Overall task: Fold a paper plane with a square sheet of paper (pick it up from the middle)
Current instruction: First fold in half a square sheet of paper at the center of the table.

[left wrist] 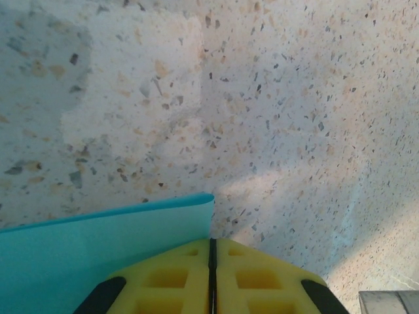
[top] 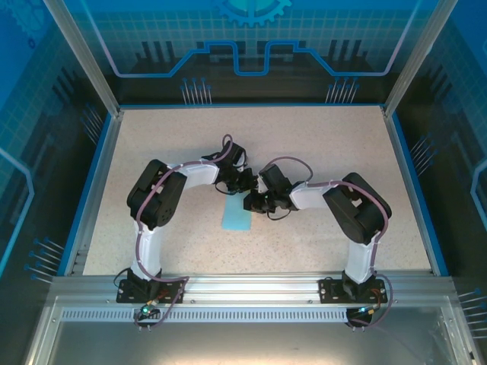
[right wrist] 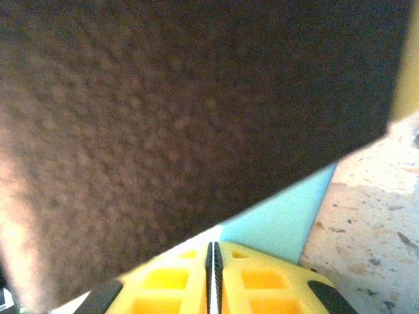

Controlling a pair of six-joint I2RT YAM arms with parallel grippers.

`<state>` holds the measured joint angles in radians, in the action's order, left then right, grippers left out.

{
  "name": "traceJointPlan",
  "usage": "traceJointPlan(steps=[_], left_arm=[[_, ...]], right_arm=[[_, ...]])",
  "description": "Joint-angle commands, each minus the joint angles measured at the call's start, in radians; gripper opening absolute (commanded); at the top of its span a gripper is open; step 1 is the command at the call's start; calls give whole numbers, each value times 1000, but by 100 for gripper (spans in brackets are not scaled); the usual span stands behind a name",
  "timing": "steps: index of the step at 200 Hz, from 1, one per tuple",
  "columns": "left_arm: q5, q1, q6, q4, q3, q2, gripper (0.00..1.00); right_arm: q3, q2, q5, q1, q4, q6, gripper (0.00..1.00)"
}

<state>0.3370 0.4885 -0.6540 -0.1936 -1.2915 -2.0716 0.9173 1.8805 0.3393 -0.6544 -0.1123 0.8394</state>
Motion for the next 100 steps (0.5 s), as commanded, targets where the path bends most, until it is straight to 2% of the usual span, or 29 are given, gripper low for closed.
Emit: traceJointPlan(steps=[1, 49, 100], left_arm=[[-73, 4, 9, -52, 7, -47, 7], [-86, 3, 14, -57, 7, -46, 7], [-93, 2, 17, -50, 2, -48, 7]], right_arm=[[-68, -4, 42, -71, 36, 25, 11], [-128, -42, 22, -138, 45, 53, 11], [-192, -105, -1, -144, 57, 61, 11]])
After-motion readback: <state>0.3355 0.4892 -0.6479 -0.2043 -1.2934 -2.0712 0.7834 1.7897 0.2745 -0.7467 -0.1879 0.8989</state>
